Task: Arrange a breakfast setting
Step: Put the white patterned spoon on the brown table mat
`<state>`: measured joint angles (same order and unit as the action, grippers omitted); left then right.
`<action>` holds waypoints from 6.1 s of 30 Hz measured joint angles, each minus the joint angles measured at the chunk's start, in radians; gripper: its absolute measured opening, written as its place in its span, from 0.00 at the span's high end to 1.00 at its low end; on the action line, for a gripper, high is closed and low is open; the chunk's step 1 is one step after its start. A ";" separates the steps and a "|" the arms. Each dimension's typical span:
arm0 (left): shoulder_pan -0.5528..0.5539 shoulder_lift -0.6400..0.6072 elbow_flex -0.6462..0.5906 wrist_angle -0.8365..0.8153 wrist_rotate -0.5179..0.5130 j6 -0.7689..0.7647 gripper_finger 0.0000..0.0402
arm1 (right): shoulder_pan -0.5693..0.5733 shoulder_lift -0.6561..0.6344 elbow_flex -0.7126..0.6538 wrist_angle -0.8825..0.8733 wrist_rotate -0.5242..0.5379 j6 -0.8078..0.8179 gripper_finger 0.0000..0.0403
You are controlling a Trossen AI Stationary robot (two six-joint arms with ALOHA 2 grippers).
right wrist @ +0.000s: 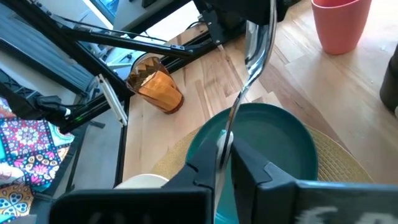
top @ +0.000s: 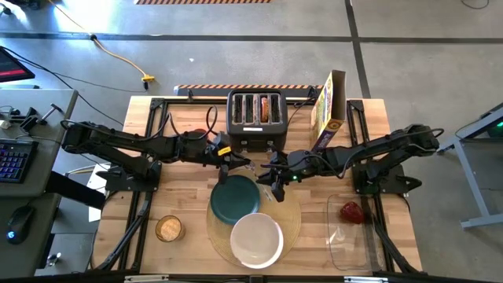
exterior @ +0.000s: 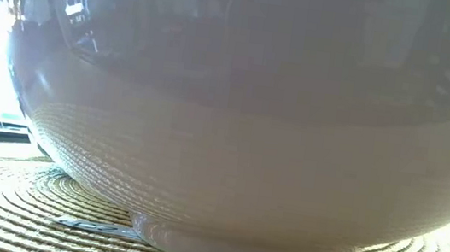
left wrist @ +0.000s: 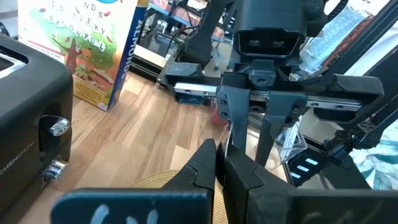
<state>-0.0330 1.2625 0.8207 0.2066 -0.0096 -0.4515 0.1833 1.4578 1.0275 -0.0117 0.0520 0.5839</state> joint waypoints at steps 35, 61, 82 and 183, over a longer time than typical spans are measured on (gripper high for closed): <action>0.000 0.000 0.000 0.084 0.017 0.007 0.72 | 0.000 -0.001 0.000 -0.016 0.000 0.002 1.00; 0.000 -0.001 0.000 0.191 0.031 0.016 0.72 | 0.011 -0.272 0.000 -0.360 0.155 -0.035 1.00; 0.000 -0.001 0.000 0.181 0.032 0.007 0.72 | 0.095 -0.756 -0.231 -0.440 0.379 -0.106 1.00; 0.000 -0.001 0.000 0.156 0.024 0.009 0.72 | 0.494 0.135 -0.534 0.641 0.700 1.006 1.00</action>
<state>-0.0334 1.2617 0.8207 0.3626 0.0143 -0.4423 0.6778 1.5926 0.4930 0.6294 0.7523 1.5901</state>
